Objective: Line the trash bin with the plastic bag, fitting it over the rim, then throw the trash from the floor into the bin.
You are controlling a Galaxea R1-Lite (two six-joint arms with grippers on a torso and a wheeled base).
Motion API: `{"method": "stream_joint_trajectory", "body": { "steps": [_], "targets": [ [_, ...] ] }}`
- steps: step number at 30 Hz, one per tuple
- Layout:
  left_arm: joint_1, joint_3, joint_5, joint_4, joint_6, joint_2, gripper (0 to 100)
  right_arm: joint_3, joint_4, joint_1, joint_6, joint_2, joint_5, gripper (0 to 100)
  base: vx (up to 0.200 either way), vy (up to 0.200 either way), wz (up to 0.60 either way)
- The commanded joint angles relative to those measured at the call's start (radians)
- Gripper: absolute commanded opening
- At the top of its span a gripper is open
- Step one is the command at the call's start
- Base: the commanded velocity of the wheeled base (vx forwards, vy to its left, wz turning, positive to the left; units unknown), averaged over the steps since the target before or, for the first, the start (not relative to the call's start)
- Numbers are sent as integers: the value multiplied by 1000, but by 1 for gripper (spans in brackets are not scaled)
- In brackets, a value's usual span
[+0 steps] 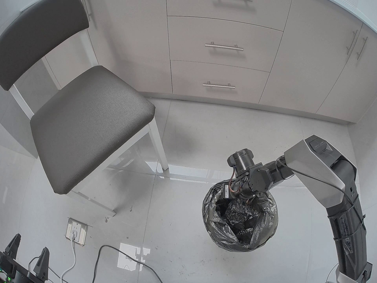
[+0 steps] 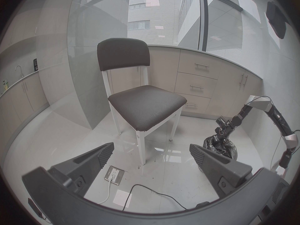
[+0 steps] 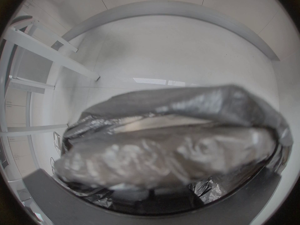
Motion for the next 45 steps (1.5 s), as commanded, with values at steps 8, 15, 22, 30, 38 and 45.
{"method": "stream_joint_trajectory", "body": {
  "steps": [8,15,22,30,38,45],
  "targets": [
    [0,0,1,0,0,1,100,-50,33,0,-1,72,0,0,0,0,0],
    [0,0,1,0,0,1,100,-16,35,9,-13,61,-1,0,0,0,0],
    [0,0,1,0,0,1,100,-105,110,-5,-1,83,25,0,0,0,0],
    [0,0,1,0,0,1,100,-243,188,-17,10,130,32,0,0,0,0],
    [0,0,1,0,0,1,100,-286,222,-17,23,147,45,0,0,0,0],
    [0,0,1,0,0,1,100,-220,231,3,19,115,34,0,0,0,0]
  ]
}}
